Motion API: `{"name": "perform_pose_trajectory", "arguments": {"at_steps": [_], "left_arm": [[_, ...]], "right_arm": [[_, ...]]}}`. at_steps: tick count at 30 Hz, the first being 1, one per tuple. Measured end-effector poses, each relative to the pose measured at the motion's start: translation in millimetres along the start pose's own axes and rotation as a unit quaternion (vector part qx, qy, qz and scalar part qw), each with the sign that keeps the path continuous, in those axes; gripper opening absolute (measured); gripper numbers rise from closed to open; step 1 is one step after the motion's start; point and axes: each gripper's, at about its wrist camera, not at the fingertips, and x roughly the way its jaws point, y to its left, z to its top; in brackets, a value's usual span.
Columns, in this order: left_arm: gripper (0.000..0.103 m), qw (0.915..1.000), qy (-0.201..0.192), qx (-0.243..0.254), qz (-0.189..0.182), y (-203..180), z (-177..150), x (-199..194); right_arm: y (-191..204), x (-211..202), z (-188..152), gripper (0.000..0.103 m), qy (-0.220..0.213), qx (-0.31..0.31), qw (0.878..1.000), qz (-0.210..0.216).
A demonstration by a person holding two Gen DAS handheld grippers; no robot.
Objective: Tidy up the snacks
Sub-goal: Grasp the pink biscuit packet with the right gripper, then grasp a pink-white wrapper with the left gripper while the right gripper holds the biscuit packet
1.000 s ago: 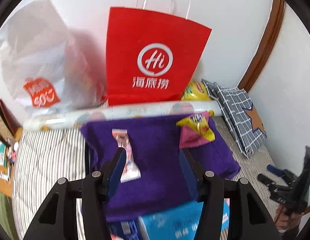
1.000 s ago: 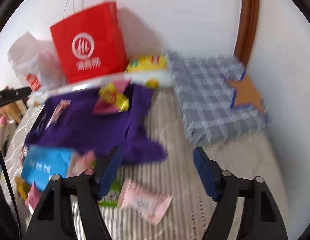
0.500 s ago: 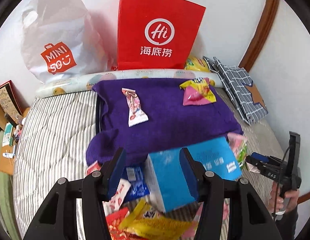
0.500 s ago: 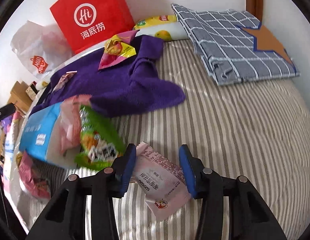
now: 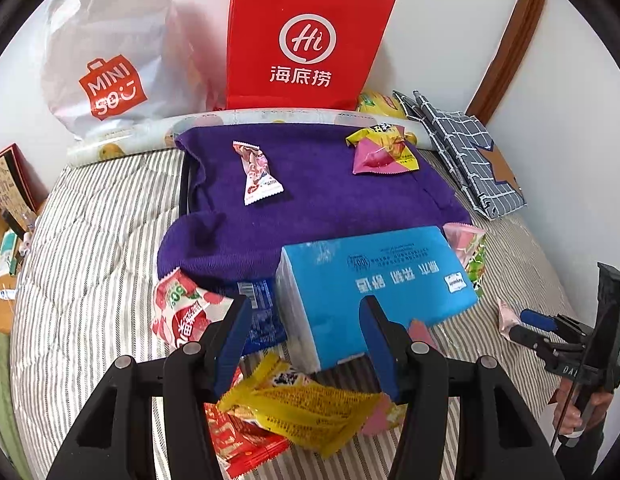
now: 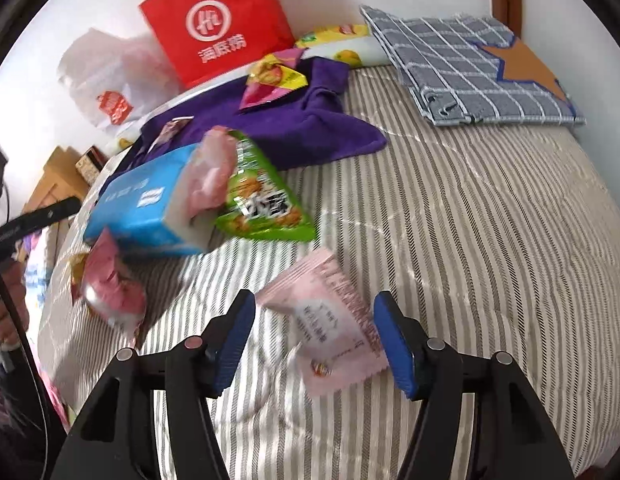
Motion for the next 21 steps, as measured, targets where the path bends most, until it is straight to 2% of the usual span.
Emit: {"name": "perform_pose_trajectory", "arguments": {"at_steps": [4,10,12,13,14,17,21], "left_arm": [[0.054,1.0000,0.000,-0.001,-0.002,2.6,-4.9,-3.2],[0.054,0.9998,-0.008,-0.007,0.017,14.6,-12.0,-13.3],[0.054,0.9994,-0.010,-0.013,0.030,21.9,-15.3,-17.0],[0.054,0.9992,-0.010,-0.015,0.037,26.1,-17.2,-18.3],[0.054,0.9989,-0.011,-0.019,0.043,30.4,-19.2,-19.4],[0.054,0.9978,-0.010,-0.032,0.058,45.5,-26.5,-21.9],[0.054,0.9964,0.001,-0.061,0.058,66.8,-39.9,-20.4]], "right_arm": [[5.1,6.0,-4.8,0.065,-0.002,-0.029,0.999,-0.031],[5.2,22.1,-1.4,0.065,-0.013,-0.042,0.997,-0.064],[6.7,25.6,0.3,0.058,-0.018,-0.044,0.996,-0.075],[8.3,25.7,1.5,0.046,-0.022,-0.048,0.995,-0.084],[9.5,25.6,2.2,0.042,-0.024,-0.049,0.995,-0.085],[10.6,24.6,5.5,0.039,-0.026,-0.039,0.996,-0.077],[12.9,25.4,7.8,0.039,-0.042,-0.017,0.997,-0.068]]}}
